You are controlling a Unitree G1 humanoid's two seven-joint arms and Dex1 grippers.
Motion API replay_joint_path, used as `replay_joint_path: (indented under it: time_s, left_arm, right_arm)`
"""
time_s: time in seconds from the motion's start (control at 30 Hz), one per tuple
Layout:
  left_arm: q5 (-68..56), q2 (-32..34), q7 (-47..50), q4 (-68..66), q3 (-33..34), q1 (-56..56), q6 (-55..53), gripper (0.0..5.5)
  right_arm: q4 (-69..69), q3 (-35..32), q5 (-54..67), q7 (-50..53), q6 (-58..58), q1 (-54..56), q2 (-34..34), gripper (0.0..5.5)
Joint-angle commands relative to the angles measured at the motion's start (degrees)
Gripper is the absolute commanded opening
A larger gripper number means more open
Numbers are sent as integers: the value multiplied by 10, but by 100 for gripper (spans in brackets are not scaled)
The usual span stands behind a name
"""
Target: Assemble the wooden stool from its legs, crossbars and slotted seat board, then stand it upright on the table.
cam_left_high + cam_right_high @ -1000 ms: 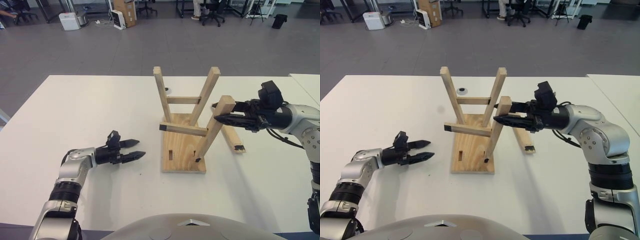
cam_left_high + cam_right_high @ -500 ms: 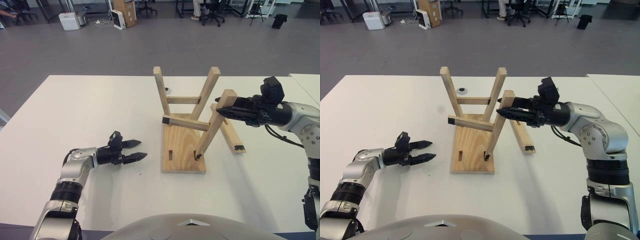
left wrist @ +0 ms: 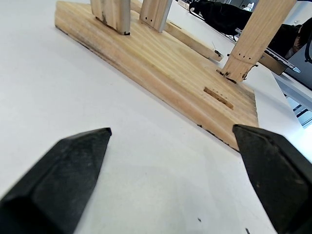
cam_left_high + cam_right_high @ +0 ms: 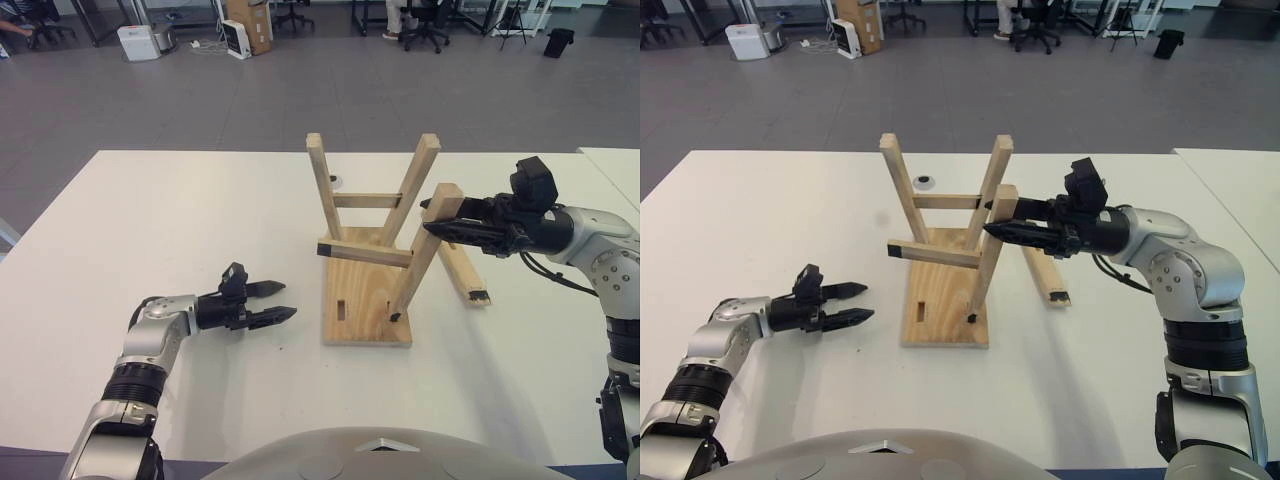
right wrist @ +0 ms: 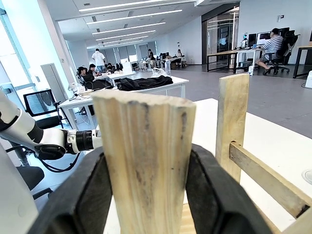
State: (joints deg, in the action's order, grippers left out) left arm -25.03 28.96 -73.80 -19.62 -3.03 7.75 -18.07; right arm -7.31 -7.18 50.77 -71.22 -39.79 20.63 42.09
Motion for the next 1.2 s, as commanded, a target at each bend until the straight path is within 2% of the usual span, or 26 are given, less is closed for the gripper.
replay_joint_path:
  time_s: [0.03,0.33,0.8,1.0,1.2]
  left_arm:
    - [6,-2,5,4,-4,-6,-6,459]
    - [-10,-9,24,45,7,-45,-18,459]
    - [-9,-14,18,43,-11,-33,-24,459]
    - [-10,-13,18,46,-13,-37,-24,459]
    - [-9,-13,26,60,-15,-47,-22,459]
  right_arm:
    - [25,13,-25,-14,8,20,4,203]
    - [67,47,-60,-64,17,75,10,203]
    - [46,37,-69,-78,18,72,20,203]
    - [15,93,-134,-100,64,-23,46,203]
    - [-44,82,-121,-68,74,-140,66,203]
